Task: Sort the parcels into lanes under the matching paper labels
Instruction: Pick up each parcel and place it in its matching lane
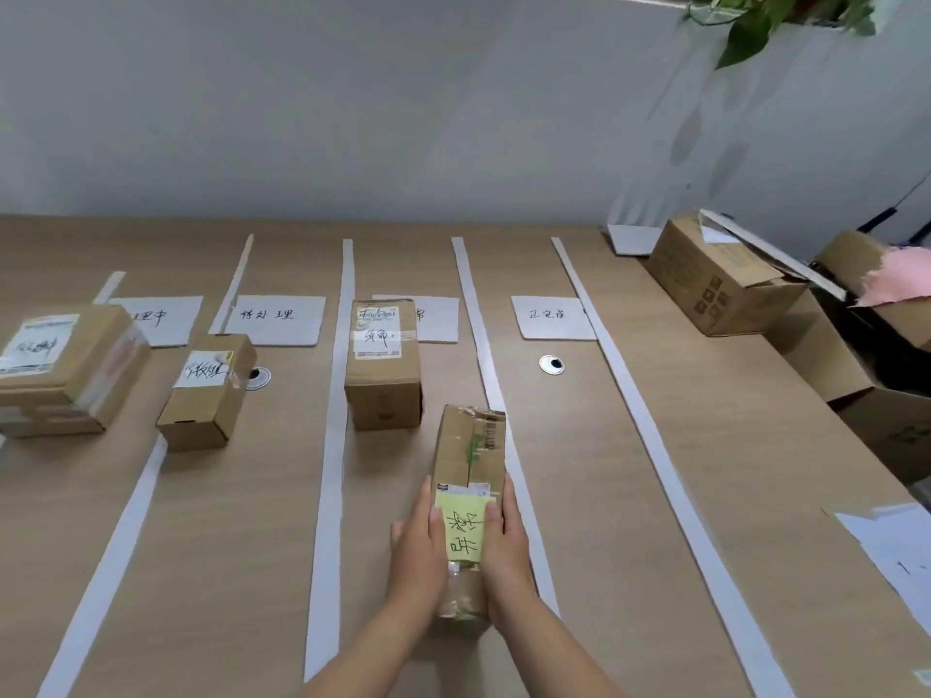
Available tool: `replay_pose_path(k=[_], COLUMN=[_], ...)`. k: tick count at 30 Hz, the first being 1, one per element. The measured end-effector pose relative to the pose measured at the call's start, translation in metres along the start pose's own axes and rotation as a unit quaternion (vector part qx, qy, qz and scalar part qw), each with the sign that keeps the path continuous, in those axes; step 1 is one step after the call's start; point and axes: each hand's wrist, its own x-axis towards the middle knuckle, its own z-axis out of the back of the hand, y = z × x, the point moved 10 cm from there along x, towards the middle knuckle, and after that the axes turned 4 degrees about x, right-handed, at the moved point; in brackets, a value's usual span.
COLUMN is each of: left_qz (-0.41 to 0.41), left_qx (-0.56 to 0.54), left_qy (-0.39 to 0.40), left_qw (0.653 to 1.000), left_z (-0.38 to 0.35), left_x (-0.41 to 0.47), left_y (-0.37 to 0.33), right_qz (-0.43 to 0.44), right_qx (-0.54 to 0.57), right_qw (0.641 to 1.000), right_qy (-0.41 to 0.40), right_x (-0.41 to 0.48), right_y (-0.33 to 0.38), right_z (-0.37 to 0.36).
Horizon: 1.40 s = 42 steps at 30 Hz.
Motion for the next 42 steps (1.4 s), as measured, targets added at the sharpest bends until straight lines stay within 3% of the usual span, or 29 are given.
replay_pose_path(k=[6,10,16,20,25,35,39,40,42], left_qz=[-0.012,-0.022,-0.028,-0.075,-0.108,-0.096,-0.09,-0.095,-0.097], left_qx=[0.093,0.222,0.192,0.24,0.366,0.351,0.5,0.536,0.547], left_qy=[-0.065,-0.159,-0.285,-0.323,-0.271,-0.243,-0.122,-0.094,-0.055], left_qw=[0.993,0.962,0.939,0.913,0.884,0.899,0.853,0.834,0.83], left_z=[-0.008,-0.002,0.002,0.002,-0.011,-0.004,-0.018,-0.019,-0.009], left_x=[0.045,0.072,0.11,0.135,0.172,0.212,0.22,0.217,0.202], left_y=[-0.023,-0.041,-0.063,-0.085,-0.108,-0.124,-0.13,-0.13,-0.129], right_qz=[-0.005,-0.004,-0.009,-0.001,0.012,0.033,0.035,0.041,0.066], right_qx=[0.015,0.027,0.027,0.02,0.014,-0.005,-0.066,-0.098,-0.21], right_qw=[0.999,0.997,0.996,0.996,0.996,0.997,0.995,0.993,0.975], right_qy=[0.049,0.072,0.084,0.09,0.088,0.071,0.06,0.053,0.029], right_x=[0.056,0.09,0.143,0.171,0.204,0.238,0.231,0.23,0.221], right_y=[0.026,0.037,0.059,0.078,0.092,0.114,0.117,0.12,0.135], right_z=[-0.006,-0.013,-0.026,-0.037,-0.055,-0.074,-0.075,-0.074,-0.071])
